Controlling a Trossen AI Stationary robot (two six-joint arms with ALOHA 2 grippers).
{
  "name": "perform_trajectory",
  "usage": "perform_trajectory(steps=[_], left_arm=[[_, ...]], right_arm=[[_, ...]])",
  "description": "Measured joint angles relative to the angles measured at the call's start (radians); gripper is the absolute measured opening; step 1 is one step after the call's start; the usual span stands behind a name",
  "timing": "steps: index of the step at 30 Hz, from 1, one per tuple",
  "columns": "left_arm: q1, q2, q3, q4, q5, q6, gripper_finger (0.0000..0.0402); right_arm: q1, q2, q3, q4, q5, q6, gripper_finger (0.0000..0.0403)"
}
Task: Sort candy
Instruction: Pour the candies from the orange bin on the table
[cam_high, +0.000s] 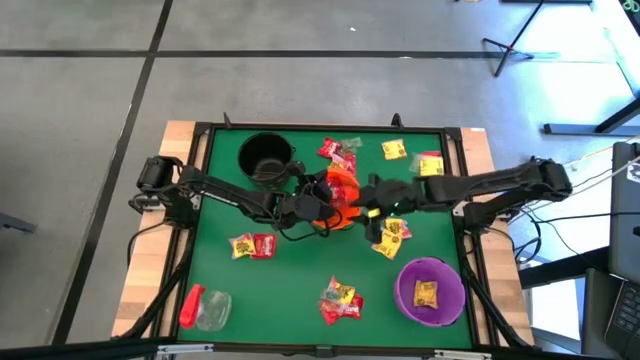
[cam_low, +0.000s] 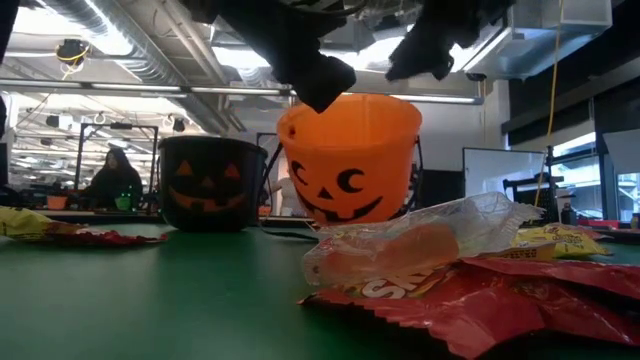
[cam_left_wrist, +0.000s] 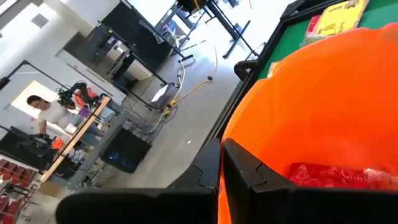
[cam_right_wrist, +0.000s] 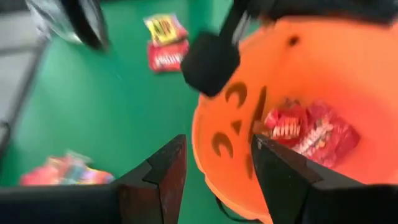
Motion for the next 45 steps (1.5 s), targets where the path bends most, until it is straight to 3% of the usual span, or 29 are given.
perform_trajectory(steps=[9, 17, 27, 37, 45], left_arm=[[-0.041, 0.000, 0.000, 0.004, 0.004, -0.001, 0.0000], [-0.108, 0.001, 0.000, -0.009, 0.006, -0.004, 0.0000], [-0.147, 0.012, 0.005, -0.180, 0.063, -0.205, 0.0000], [-0.167, 0.032, -0.001, -0.197, 0.252, -0.246, 0.0000], [-0.167, 0.027, -0.001, -0.191, 0.274, -0.243, 0.0000]], right_arm=[[0.014, 0.173, 0.000, -0.057, 0.115, 0.080, 0.0177], [-0.002, 0.246, 0.000, -0.120, 0.243, 0.138, 0.0177], [-0.018, 0.251, -0.001, -0.059, 0.267, 0.158, 0.0177], [-0.017, 0.252, -0.060, -0.007, 0.251, 0.184, 0.0177], [-0.017, 0.252, -0.093, 0.009, 0.237, 0.214, 0.0177]])
